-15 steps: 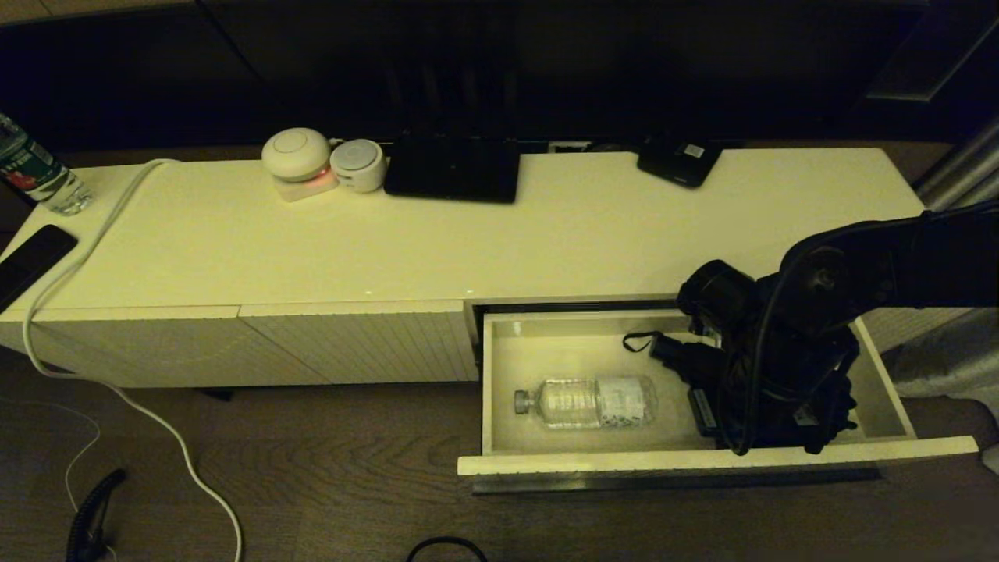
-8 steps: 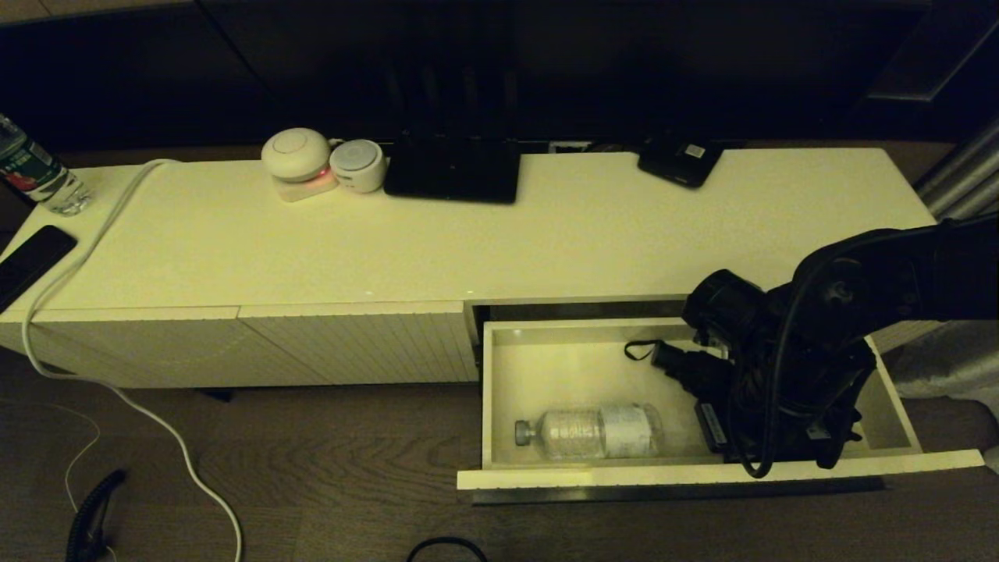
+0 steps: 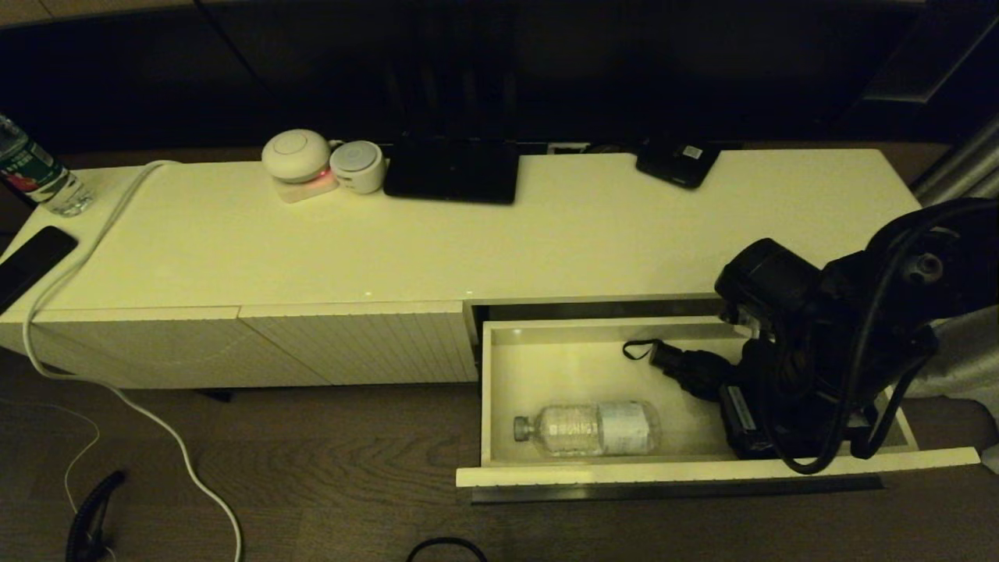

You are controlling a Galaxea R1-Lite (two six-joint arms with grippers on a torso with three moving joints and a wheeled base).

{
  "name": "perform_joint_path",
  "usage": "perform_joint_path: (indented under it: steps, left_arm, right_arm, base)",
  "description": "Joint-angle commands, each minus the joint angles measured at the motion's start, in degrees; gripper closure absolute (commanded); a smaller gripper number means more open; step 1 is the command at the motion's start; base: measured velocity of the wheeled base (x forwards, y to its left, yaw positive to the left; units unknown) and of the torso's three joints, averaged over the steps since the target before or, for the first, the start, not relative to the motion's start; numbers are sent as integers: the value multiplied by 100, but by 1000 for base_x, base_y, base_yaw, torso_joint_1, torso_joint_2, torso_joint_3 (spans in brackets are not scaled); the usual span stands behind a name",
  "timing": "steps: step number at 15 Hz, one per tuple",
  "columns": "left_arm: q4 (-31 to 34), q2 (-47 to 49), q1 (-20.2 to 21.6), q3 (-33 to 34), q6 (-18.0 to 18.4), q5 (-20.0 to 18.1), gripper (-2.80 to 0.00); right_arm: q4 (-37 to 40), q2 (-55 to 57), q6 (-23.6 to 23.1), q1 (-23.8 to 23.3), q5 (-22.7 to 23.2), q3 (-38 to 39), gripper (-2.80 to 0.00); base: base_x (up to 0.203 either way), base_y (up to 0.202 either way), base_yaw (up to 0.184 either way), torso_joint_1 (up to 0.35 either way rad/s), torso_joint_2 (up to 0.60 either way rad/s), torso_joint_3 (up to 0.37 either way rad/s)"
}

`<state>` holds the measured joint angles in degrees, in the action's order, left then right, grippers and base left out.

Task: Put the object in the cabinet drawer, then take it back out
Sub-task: Open the drawer, then take the umbrella out of the drawer and put it on the table

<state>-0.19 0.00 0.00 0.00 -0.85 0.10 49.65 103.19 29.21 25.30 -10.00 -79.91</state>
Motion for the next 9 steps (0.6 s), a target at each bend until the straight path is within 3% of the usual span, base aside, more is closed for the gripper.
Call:
perform_joint_path:
  steps: [1, 3, 4, 5, 6, 9]
  left_arm:
    - [-7, -9, 0, 0, -3, -1, 0]
    - [-8, -7, 0, 3, -3, -1, 0]
    - [-7, -9, 0, 3, -3, -1, 0]
    - [-7, -9, 0, 9, -3, -1, 0]
    - [-7, -9, 0, 8, -3, -1, 0]
    - [-7, -9, 0, 9, -3, -1, 0]
  right_arm:
    - [-526, -521, 12, 1, -581, 162, 0]
    - [-655, -861, -50, 47, -1099, 388, 0]
    - [-649, -1040, -259, 46, -1259, 433, 0]
    - [-641, -1267, -783, 0, -1331, 497, 0]
    - [-637, -1498, -1433, -78, -1385, 591, 0]
    - [-660, -1970, -4448, -896, -1426, 763, 0]
  base:
    - [0, 0, 0, 0, 0, 0]
    - [0, 0, 0, 0, 0, 0]
    - [0, 0, 0, 0, 0, 0]
    - [0, 0, 0, 0, 0, 0]
    - [0, 0, 0, 0, 0, 0]
    - [0, 0, 0, 0, 0, 0]
